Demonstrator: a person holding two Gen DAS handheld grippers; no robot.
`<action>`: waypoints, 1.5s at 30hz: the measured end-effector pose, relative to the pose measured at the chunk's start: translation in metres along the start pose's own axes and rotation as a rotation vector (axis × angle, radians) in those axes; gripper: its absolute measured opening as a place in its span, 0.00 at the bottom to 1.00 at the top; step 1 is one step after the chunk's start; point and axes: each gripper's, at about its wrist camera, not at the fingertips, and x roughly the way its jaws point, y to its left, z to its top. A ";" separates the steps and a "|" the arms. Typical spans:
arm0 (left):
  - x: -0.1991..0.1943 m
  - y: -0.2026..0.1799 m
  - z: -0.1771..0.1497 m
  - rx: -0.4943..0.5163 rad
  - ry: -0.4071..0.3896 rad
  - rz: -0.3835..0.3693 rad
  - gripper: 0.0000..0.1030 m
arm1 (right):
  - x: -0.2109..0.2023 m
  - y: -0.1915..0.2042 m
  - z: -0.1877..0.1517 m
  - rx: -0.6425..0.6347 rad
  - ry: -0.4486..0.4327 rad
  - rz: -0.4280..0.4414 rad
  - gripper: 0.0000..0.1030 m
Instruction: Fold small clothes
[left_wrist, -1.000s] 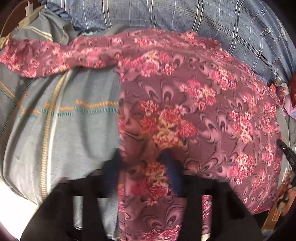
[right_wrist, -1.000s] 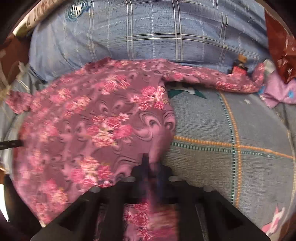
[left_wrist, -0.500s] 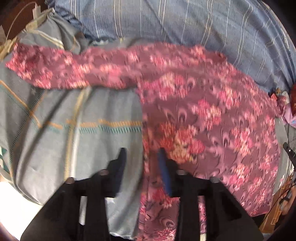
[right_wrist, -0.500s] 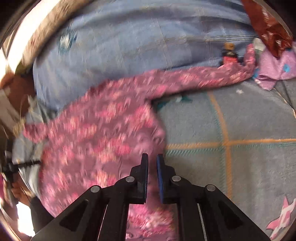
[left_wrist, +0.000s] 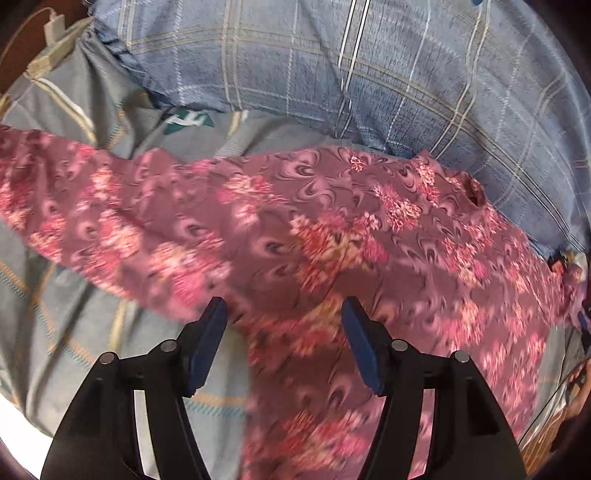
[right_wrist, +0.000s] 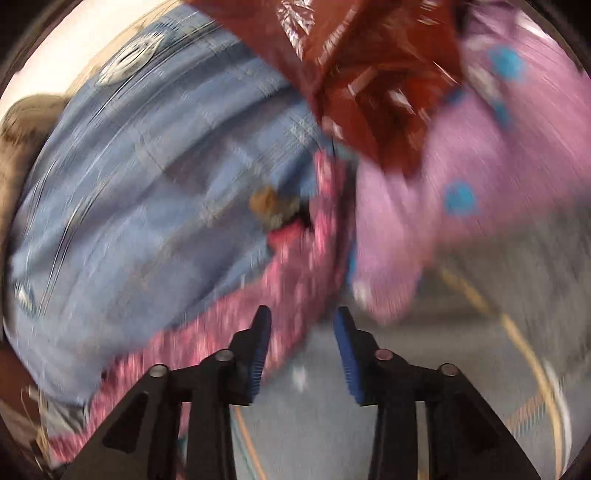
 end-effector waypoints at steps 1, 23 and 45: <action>0.009 -0.003 0.003 -0.003 0.015 0.007 0.62 | 0.008 0.002 0.008 -0.015 -0.005 -0.027 0.42; 0.016 -0.011 0.003 0.040 -0.068 -0.072 0.78 | -0.044 -0.015 0.010 -0.027 -0.148 -0.090 0.05; -0.004 0.006 0.005 0.025 -0.179 -0.192 0.78 | -0.022 0.330 -0.199 -0.411 0.073 0.420 0.05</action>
